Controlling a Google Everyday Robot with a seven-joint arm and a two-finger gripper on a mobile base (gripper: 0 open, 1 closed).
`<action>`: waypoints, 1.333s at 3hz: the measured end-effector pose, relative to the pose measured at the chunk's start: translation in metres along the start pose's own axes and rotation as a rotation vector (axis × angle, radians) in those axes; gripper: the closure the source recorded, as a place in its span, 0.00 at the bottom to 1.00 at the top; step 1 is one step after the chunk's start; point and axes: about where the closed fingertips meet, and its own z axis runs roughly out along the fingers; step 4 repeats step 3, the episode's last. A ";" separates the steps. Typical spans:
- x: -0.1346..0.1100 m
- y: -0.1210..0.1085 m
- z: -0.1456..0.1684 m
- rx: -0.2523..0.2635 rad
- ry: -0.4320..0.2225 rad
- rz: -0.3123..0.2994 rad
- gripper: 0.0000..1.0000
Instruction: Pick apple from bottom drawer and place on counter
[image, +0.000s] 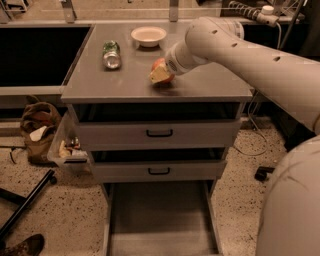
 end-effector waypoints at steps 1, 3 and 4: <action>0.000 0.000 0.000 0.000 0.000 0.000 0.12; 0.000 0.000 0.000 0.000 0.000 0.000 0.00; 0.000 0.000 0.000 0.000 0.000 0.000 0.00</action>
Offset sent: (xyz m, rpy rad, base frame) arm 0.0000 0.0000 0.0000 0.0000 0.0000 0.0000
